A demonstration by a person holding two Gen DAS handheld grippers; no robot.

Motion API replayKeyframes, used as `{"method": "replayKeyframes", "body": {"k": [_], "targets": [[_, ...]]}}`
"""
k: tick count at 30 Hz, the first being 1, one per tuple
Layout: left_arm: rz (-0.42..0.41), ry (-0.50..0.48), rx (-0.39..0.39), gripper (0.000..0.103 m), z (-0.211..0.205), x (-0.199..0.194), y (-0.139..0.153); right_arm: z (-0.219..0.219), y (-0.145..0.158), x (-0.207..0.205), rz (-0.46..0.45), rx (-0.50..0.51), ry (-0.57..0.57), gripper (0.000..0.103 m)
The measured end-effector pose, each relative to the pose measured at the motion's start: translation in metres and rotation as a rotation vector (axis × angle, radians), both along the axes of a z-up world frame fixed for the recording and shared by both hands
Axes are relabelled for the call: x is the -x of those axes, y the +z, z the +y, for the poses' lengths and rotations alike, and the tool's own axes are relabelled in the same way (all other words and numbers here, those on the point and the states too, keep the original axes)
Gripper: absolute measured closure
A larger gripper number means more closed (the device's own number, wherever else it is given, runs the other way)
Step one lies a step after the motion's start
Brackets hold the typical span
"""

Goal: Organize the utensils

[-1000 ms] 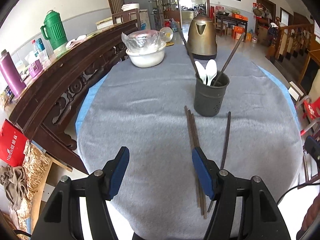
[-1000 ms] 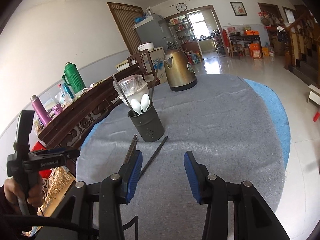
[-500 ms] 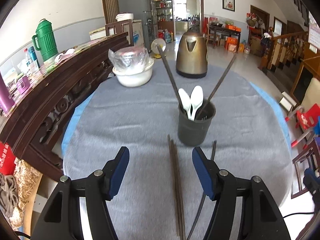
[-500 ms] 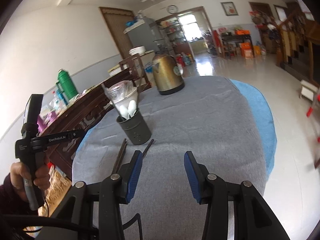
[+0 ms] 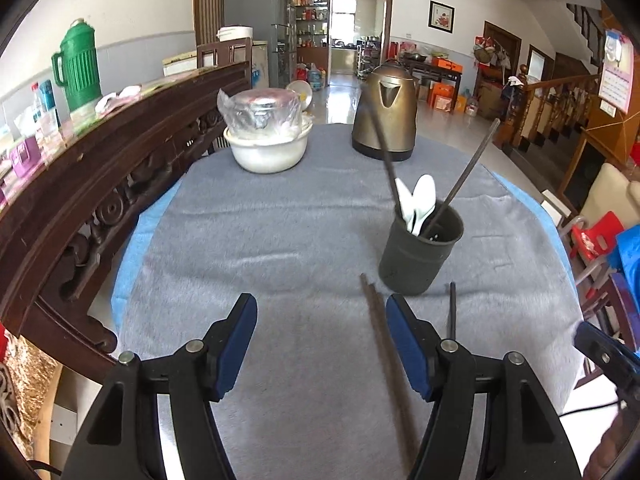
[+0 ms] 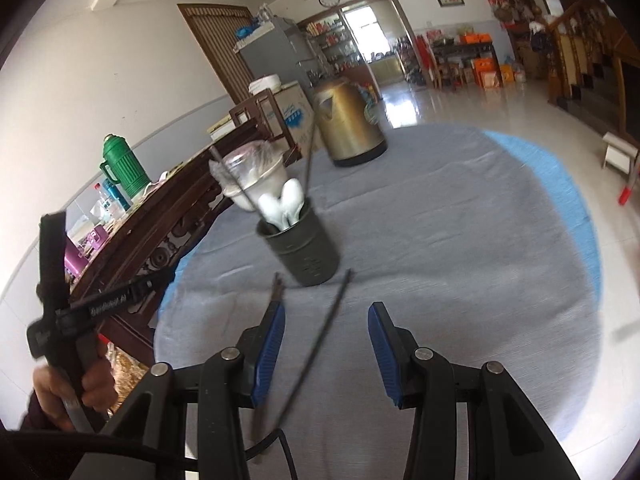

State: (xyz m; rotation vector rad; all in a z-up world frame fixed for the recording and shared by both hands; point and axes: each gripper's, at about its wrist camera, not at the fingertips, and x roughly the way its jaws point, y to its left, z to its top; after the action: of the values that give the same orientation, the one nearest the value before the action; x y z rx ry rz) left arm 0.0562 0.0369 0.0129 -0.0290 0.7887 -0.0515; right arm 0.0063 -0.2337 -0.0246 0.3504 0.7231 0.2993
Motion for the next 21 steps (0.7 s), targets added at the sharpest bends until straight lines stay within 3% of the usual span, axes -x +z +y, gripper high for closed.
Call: {"method": "replayKeyframes", "body": {"k": [9,15,21], "targets": [[0.068,-0.103,0.093,0.033,0.033,0.016,-0.018,0.026,-0.005,-0.021,0.109,-0.044,-0.118,0.056],[0.140,-0.156,0.175,0.033,0.024,0.001,-0.042,0.014,-0.019,-0.030,0.184,-0.058,-0.214,0.056],[0.212,-0.193,0.240,0.033,0.003,-0.025,-0.067,0.015,-0.028,-0.034,0.204,-0.019,-0.210,0.056]]}}
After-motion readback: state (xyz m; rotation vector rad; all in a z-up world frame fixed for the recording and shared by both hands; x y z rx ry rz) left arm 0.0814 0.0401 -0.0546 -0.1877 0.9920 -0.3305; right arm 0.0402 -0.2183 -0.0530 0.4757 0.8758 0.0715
